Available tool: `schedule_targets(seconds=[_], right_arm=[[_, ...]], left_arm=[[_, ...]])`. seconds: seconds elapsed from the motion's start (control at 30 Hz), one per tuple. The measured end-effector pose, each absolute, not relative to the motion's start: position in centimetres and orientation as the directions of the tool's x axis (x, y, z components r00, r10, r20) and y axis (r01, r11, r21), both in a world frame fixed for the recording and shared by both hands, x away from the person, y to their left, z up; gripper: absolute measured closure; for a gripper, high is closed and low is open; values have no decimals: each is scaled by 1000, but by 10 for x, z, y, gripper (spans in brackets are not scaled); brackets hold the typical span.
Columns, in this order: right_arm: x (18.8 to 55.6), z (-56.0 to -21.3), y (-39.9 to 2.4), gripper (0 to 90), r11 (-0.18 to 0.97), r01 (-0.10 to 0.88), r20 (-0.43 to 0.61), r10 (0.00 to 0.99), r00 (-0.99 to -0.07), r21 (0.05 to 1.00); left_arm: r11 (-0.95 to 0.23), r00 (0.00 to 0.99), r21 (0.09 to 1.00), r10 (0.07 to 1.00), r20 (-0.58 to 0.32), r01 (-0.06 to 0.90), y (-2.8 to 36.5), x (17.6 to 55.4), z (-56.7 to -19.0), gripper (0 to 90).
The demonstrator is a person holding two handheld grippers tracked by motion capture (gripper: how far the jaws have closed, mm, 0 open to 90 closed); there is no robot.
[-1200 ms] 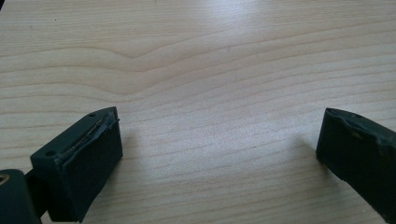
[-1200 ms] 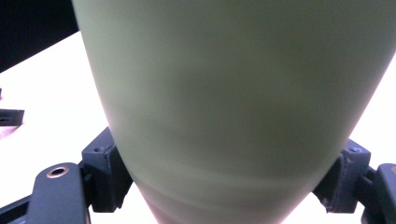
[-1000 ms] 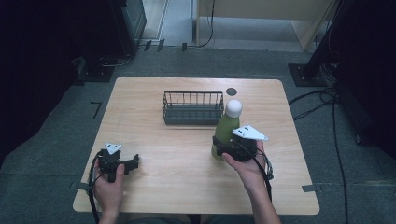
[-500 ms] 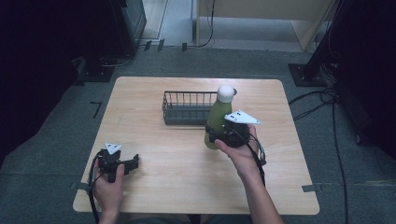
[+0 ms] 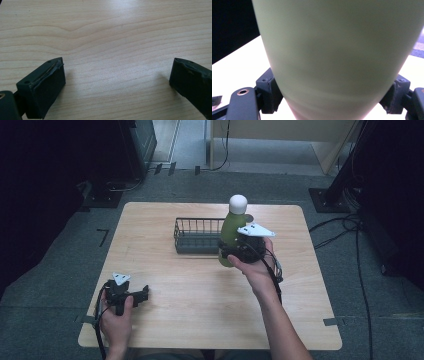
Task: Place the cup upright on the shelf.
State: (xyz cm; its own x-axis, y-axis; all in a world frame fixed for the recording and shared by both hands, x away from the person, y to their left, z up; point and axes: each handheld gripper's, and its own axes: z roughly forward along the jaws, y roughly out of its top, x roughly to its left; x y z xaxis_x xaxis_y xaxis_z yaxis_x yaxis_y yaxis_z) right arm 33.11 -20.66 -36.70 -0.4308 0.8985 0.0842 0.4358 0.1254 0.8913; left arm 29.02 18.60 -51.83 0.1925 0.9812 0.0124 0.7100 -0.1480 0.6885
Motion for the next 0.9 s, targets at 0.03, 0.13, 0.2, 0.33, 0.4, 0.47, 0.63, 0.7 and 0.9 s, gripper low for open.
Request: schedule_targets(seconds=[0.03, 0.13, 0.2, 0.33, 0.4, 0.47, 0.63, 0.7, 0.9], right_arm=[[331, -367, -207, 203, 125, 436, 84, 899, -431, 891], [337, -363, -206, 203, 126, 435, 80, 902, -425, 892], [340, -360, -206, 203, 127, 434, 77, 903, -423, 892], [347, -355, -205, 203, 121, 432, 78, 907, -415, 894], [351, -352, -205, 203, 121, 428, 75, 908, -412, 896], [355, -350, -204, 203, 118, 427, 76, 909, -410, 897], [365, -346, -201, 203, 117, 425, 75, 910, -407, 897], [368, -345, -199, 203, 112, 426, 79, 911, -406, 898], [381, -344, -196, 203, 108, 416, 74, 915, -397, 903]], left_arm=[[-148, 193, 689, 981, 12, 710, 186, 290, -518, 9], [-147, 192, 689, 981, 11, 710, 186, 290, -518, 9], [-147, 192, 689, 981, 11, 710, 186, 290, -518, 9], [-147, 192, 689, 981, 12, 709, 186, 290, -518, 9], [-148, 193, 689, 981, 12, 710, 186, 290, -518, 9], [-149, 194, 689, 981, 12, 710, 186, 290, -518, 9], [-150, 196, 689, 981, 12, 709, 186, 291, -518, 9], [-150, 196, 689, 981, 12, 709, 186, 291, -518, 9], [-150, 196, 688, 981, 12, 710, 186, 291, -518, 9]])
